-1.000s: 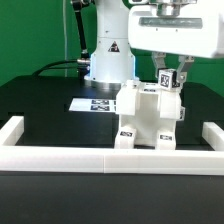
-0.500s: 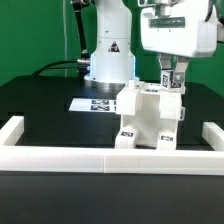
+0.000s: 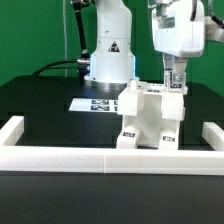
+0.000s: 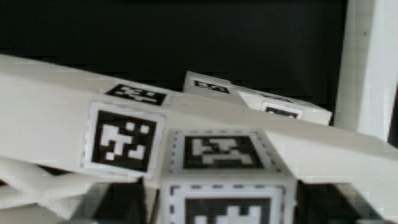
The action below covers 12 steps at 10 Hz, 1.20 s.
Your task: Assemble chair
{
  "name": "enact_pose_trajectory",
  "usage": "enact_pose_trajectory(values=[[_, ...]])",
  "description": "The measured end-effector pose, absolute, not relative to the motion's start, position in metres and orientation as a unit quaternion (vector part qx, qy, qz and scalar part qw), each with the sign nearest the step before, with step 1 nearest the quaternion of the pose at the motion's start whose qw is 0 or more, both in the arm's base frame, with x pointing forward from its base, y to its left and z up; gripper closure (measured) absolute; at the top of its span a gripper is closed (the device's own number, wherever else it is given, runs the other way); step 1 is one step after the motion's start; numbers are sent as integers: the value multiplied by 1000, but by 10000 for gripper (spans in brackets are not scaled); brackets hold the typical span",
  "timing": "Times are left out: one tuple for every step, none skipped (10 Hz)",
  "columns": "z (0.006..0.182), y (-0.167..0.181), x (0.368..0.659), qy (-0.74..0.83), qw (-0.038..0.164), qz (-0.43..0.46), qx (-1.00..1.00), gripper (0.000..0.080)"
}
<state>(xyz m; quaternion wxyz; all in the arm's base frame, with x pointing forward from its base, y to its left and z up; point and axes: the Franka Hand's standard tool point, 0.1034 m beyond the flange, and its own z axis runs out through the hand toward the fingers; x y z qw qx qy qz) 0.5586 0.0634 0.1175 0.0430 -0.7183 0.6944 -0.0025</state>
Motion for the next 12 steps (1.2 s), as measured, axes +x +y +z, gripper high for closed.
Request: enact_pose_trajectory(values=[[117,65,557,685,40,2,-727,248],[118,65,558,674,40,1,-738,181],[118,66,558,639,38,-2,-768,181],[119,67,558,593,37,-5,-804,156],[119,68,558,553,34,-8,-833,151],[119,68,559,514,35,-13,-857,151],[119,71,560,476,36,-17,-879,150],[119,72,560,433,35,-21,-900,150],[119,73,560,393,34,-23,-919,150],[120,74,561,344,29,-27,-938,150],[121,75,562,303,27,-32,-952,150],[121,75,562,279,26,-32,-959,150]])
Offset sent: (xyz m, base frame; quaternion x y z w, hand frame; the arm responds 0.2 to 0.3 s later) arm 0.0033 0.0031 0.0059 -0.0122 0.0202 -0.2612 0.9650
